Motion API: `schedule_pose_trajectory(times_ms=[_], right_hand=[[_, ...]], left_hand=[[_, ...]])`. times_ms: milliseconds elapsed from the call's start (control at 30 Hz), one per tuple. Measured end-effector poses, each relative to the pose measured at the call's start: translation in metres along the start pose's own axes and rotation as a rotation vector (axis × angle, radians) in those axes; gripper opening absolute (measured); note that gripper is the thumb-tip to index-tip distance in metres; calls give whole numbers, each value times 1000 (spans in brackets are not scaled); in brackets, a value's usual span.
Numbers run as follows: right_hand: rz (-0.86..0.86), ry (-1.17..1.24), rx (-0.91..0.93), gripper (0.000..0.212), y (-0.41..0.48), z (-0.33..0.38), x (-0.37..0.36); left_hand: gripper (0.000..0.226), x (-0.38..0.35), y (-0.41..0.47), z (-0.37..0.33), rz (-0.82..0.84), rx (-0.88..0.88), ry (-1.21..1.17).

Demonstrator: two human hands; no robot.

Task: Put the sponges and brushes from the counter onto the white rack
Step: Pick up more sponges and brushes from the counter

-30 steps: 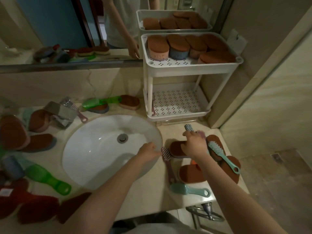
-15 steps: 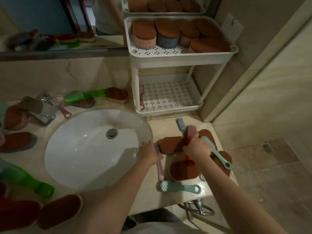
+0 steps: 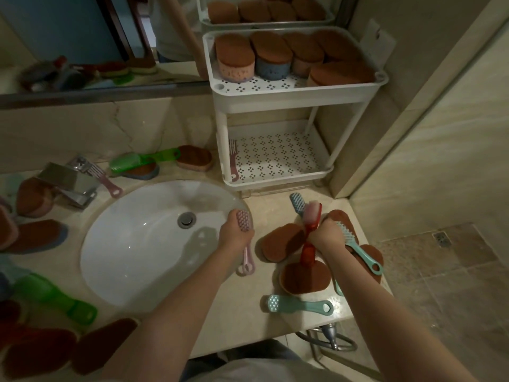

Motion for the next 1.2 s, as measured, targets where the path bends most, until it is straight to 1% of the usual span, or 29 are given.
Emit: schedule_pose_trajectory(times_ms=[33, 100, 167, 233, 267, 367, 433, 500, 533, 600, 733, 800, 833, 900, 1000, 1067, 1133, 1200], right_hand=[[4, -4, -7, 21, 0, 0, 0], [7, -1, -10, 20, 1, 0, 0], [-25, 17, 7, 21, 1, 0, 3], [-68, 61, 36, 18, -1, 2, 7], [-87, 100, 65, 15, -2, 4, 10], [-116, 306, 170, 2, -6, 12, 16], [-118, 473, 182, 8, -8, 20, 17], [-125, 642, 165, 11, -6, 27, 19], [-133, 723, 158, 10, -4, 31, 20], [-150, 790, 154, 4, 3, 40, 25], [-160, 760, 117, 8, 40, 56, 35], [-123, 701, 106, 18, 63, 63, 38], [-101, 671, 109, 23, 73, 66, 41], [-82, 604, 135, 25, 90, 72, 45], [-116, 600, 112, 25, 107, 71, 43], [-169, 535, 79, 27, 110, 67, 41], [-221, 444, 72, 36, 107, 63, 40], [-247, 386, 69, 47, 105, 56, 39]], left_hand=[[51, 2, 0, -4, -9, 4, -20], [39, 7, -1, -12, -29, 26, -70], [28, 10, -4, -19, 41, 54, -216], [23, 10, -6, -24, 130, 44, -363], [21, 10, -8, -27, 156, 26, -398], [19, 10, -13, -41, 198, -28, -493], [15, 10, -16, -49, 235, -43, -537], [4, 10, -19, -55, 277, -60, -561], [7, 10, -20, -58, 290, -70, -569], [13, 13, -20, -68, 300, -70, -578], [7, 25, -9, -98, 291, -24, -544], [9, 30, -3, -111, 271, -21, -520], [8, 32, -1, -115, 265, -24, -523], [5, 34, 4, -120, 252, -33, -533], [6, 30, 10, -122, 235, -36, -527], [7, 26, 11, -122, 224, -18, -536], [10, 23, 11, -121, 209, -6, -537], [8, 19, 12, -120, 210, -1, -530]])
Point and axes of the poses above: each hand's wrist, its own y-axis towards the middle knuckle, its own x-axis out of the back of the hand, z = x × y, the point moved 1 cm from there along y, towards the middle knuckle, and after that the axes turned 15 degrees about x, right-handed, at the moved point
